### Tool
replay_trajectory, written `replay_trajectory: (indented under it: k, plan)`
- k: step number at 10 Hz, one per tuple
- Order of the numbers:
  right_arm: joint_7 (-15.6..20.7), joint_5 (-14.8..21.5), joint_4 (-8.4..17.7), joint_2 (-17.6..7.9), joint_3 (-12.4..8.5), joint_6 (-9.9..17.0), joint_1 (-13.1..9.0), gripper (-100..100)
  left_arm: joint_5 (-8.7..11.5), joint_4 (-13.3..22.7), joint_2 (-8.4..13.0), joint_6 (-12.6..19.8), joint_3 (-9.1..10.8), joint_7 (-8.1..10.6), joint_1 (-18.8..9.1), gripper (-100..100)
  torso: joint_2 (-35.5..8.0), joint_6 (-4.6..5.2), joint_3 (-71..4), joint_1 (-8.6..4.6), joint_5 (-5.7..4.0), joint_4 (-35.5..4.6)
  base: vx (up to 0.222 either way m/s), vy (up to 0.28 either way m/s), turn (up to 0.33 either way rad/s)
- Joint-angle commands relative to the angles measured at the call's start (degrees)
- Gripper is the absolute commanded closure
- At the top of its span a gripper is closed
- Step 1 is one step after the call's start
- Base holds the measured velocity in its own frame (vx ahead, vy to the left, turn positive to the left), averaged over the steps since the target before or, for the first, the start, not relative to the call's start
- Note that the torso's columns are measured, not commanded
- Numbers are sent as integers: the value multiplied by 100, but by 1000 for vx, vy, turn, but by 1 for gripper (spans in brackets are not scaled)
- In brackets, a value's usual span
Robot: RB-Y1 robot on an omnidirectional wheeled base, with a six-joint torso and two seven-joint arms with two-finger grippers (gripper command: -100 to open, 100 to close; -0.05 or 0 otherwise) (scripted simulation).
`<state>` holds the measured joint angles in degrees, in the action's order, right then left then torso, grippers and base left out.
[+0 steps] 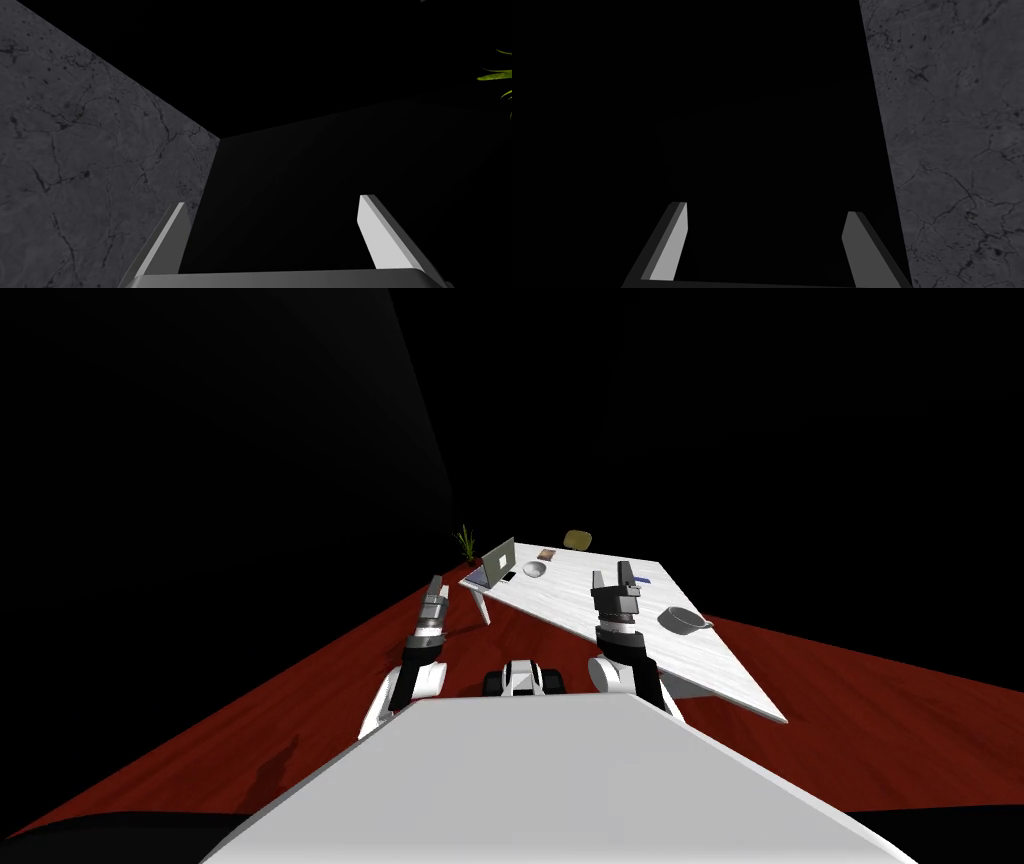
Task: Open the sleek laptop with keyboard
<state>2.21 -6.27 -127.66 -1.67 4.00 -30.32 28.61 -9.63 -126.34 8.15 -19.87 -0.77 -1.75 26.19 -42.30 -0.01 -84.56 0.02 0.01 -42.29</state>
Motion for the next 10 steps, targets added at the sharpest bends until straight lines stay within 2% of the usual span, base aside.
replay_trajectory:
  k: [1, 10]
  plan:
    - [0, 0, 0, 0, 0, 0, 0, 0, -100, 71, 75, 362, 25, -29, -145, -100, 3, 0, -1, -3, -1, 0, 50, 27, -119]
    - [0, 0, 0, 0, 0, 0, 0, 0, -404, 301, 340, 1341, 66, -131, -513, -100, 2, 1, -1, -1, 0, 0, 40, 24, -122]
